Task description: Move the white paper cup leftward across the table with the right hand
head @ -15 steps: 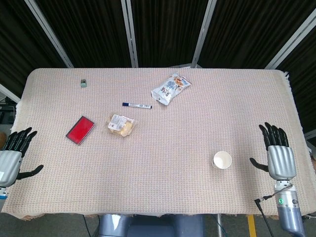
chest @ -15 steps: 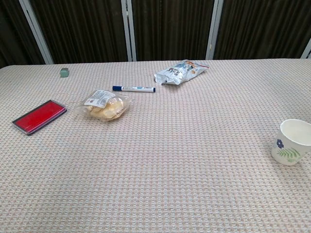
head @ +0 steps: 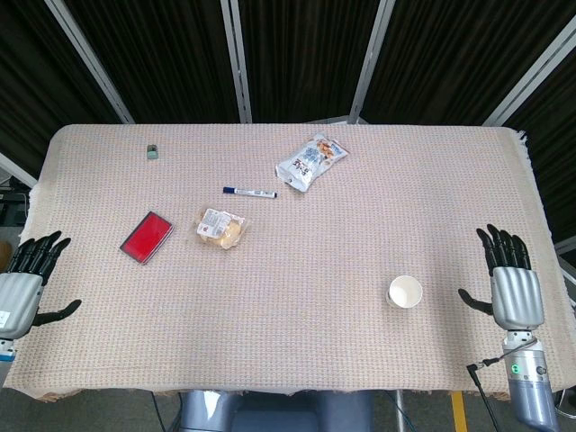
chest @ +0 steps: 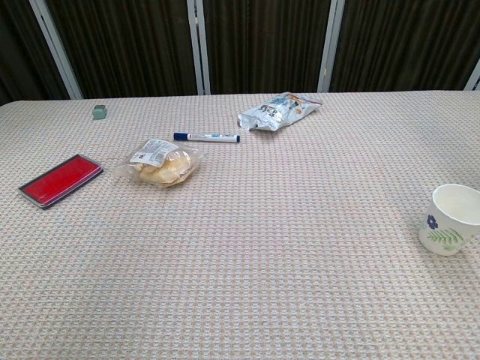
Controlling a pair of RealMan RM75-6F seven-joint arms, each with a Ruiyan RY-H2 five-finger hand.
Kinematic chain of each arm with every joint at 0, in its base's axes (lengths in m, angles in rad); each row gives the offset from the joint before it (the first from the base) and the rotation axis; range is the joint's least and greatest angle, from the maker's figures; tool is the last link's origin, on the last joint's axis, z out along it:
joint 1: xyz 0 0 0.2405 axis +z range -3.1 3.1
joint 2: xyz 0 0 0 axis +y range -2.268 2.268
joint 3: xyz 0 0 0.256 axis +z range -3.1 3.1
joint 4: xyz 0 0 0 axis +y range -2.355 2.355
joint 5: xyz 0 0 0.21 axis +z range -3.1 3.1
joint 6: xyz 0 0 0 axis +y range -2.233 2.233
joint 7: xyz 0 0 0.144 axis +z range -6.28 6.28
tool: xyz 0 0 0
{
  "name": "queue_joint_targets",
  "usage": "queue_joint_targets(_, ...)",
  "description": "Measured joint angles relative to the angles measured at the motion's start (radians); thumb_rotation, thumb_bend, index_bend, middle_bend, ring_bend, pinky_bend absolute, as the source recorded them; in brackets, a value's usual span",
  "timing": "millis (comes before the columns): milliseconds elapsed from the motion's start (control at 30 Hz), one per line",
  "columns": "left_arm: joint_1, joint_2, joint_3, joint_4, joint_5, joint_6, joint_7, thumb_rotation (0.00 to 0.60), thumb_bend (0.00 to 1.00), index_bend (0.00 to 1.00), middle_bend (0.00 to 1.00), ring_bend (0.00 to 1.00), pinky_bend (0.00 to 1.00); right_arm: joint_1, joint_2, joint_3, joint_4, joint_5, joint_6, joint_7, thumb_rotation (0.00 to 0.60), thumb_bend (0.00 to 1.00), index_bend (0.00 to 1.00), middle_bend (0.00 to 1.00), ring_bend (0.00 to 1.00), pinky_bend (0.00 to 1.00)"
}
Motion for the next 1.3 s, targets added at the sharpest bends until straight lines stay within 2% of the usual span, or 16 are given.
queue_joint_targets(333, -0.006, 0.002, 0.000, -0.002, 0.005, -0.005, 0.003, 0.600, 0.13, 0.00, 0.00, 0.00, 0.00, -0.003, 0.036, -0.014, -0.062, -0.008, -0.019, 0.008, 0.600, 0.01, 0.05, 0.00, 0.00, 0.00)
queue_joint_targets(533, -0.008, 0.000, -0.002, -0.004, 0.001, -0.008, 0.011, 0.600, 0.13, 0.00, 0.00, 0.00, 0.00, 0.003, 0.117, -0.046, -0.206, -0.040, -0.072, 0.015, 0.600, 0.00, 0.09, 0.00, 0.00, 0.00)
queue_joint_targets(667, -0.009, 0.000, -0.002, -0.005, -0.001, -0.009, 0.012, 0.600, 0.13, 0.00, 0.00, 0.00, 0.00, 0.027, 0.164, -0.063, -0.302, -0.032, -0.160, 0.011, 0.600, 0.00, 0.15, 0.00, 0.00, 0.00)
queue_joint_targets(967, -0.010, 0.001, -0.002, -0.006, -0.003, -0.011, 0.011, 0.600, 0.13, 0.00, 0.00, 0.00, 0.00, 0.123, 0.200, -0.059, -0.405, 0.140, -0.343, -0.052, 0.600, 0.00, 0.21, 0.00, 0.00, 0.00)
queue_joint_targets(1300, -0.012, 0.003, -0.001, -0.007, -0.004, -0.015, 0.008, 0.600, 0.13, 0.00, 0.00, 0.00, 0.00, 0.218, 0.129, -0.035, -0.388, 0.337, -0.400, -0.186, 0.600, 0.01, 0.21, 0.00, 0.00, 0.01)
